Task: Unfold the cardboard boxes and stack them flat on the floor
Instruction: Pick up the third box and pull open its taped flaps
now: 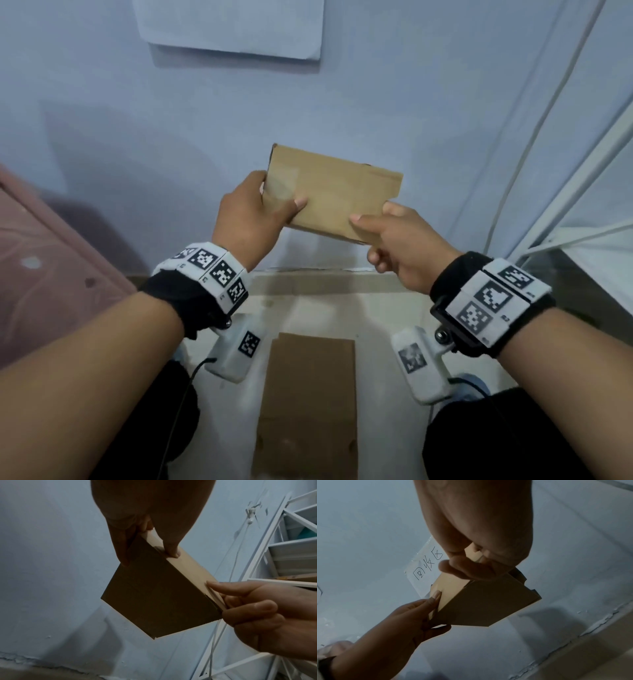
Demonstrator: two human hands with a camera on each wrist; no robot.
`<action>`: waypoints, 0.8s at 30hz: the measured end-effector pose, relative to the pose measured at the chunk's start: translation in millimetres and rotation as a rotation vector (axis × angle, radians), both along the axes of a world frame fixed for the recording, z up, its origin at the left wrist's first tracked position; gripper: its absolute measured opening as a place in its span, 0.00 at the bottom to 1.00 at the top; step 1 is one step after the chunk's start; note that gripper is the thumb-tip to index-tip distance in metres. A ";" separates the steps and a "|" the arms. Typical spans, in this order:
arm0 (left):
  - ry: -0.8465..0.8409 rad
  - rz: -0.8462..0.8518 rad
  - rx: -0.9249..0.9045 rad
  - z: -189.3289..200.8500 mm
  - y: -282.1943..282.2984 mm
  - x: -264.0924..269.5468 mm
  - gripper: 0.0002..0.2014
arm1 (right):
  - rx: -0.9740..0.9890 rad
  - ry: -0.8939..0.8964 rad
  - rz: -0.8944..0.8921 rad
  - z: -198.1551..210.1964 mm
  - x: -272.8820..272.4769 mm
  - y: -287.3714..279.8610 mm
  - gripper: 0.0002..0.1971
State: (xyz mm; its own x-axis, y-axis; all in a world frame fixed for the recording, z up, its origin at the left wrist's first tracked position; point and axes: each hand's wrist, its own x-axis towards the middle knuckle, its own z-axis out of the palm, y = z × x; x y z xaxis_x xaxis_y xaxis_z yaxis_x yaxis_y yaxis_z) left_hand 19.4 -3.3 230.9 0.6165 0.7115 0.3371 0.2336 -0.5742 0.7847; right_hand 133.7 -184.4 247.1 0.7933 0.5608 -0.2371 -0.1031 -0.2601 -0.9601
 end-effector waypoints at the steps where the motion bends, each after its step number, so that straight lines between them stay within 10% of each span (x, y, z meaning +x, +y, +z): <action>1: -0.003 0.004 0.013 -0.3 -2.1 -1.0 0.21 | 0.008 -0.010 -0.003 -0.4 -1.1 -1.7 0.41; 11: -0.003 0.093 -0.008 3.7 -35.6 -18.2 0.32 | 0.149 -0.017 -0.028 3.5 -24.1 -8.0 0.32; 24: -0.023 0.065 0.072 2.6 -41.0 -26.4 0.18 | 0.140 -0.031 -0.072 17.2 -31.9 -31.5 0.42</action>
State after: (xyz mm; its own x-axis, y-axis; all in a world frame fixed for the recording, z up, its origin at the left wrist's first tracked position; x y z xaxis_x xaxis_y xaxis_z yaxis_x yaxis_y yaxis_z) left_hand -7.0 -44.2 233.5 0.5616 0.7230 0.4024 0.2544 -0.6136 0.7475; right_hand 101.8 -215.9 264.3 0.8382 0.5283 -0.1351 -0.0861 -0.1165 -0.9895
